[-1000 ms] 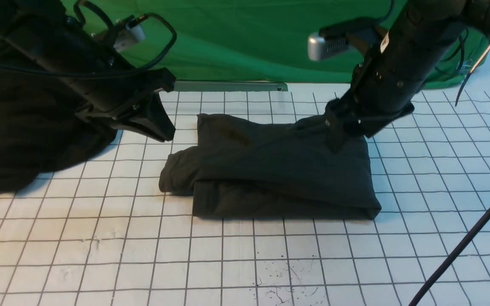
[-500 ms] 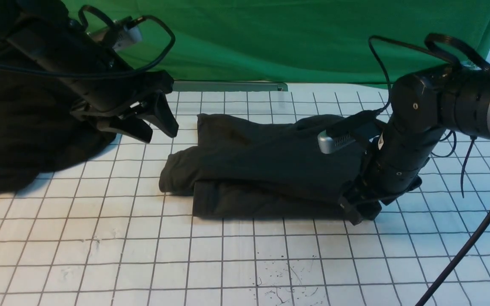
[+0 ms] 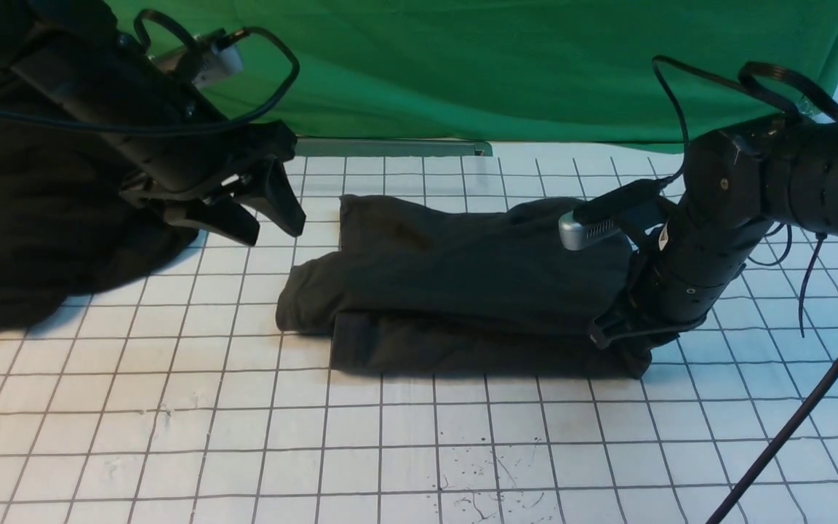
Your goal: Fold a long-sleeved shirt over a white checkered tablecloth.
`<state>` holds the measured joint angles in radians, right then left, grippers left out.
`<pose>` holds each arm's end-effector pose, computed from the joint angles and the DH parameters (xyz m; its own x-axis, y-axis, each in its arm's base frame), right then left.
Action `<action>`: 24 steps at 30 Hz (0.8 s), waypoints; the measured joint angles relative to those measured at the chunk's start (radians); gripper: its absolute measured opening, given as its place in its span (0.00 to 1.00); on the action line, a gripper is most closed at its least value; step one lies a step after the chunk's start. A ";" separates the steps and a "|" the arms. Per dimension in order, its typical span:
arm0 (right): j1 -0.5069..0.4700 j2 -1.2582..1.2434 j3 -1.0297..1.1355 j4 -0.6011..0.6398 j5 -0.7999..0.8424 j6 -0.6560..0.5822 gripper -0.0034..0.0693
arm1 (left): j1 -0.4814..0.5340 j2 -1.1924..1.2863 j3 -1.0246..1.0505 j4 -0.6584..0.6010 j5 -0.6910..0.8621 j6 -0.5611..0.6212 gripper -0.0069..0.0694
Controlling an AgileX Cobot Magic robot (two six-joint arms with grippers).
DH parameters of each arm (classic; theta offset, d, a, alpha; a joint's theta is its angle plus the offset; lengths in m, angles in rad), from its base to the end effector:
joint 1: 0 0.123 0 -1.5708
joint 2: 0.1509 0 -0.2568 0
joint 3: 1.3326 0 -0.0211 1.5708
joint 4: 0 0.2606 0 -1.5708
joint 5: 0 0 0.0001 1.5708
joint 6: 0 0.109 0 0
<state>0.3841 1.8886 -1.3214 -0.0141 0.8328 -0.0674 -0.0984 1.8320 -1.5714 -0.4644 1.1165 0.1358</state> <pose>0.3570 0.1431 0.1451 -0.8652 -0.4325 -0.2538 -0.4400 0.8975 -0.0297 0.3889 -0.0825 0.2396 -0.9571 0.0204 -0.2891 0.1419 0.9029 -0.4058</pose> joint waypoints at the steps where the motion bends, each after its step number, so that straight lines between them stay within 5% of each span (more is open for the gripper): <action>1: -0.001 -0.002 0.000 0.000 0.002 0.000 0.09 | 0.000 0.000 0.000 0.001 0.000 0.000 0.58; 12: -0.132 -0.048 0.067 0.014 0.062 0.100 0.09 | 0.000 0.001 0.000 0.022 0.023 -0.001 0.59; 24: -0.140 -0.048 0.176 0.014 -0.059 0.107 0.17 | -0.042 -0.010 0.054 -0.047 0.087 -0.002 0.59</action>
<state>0.2442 1.8407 -1.1451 0.0000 0.7737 0.0399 -0.1405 1.8224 -1.5175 -0.5112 1.2038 0.1335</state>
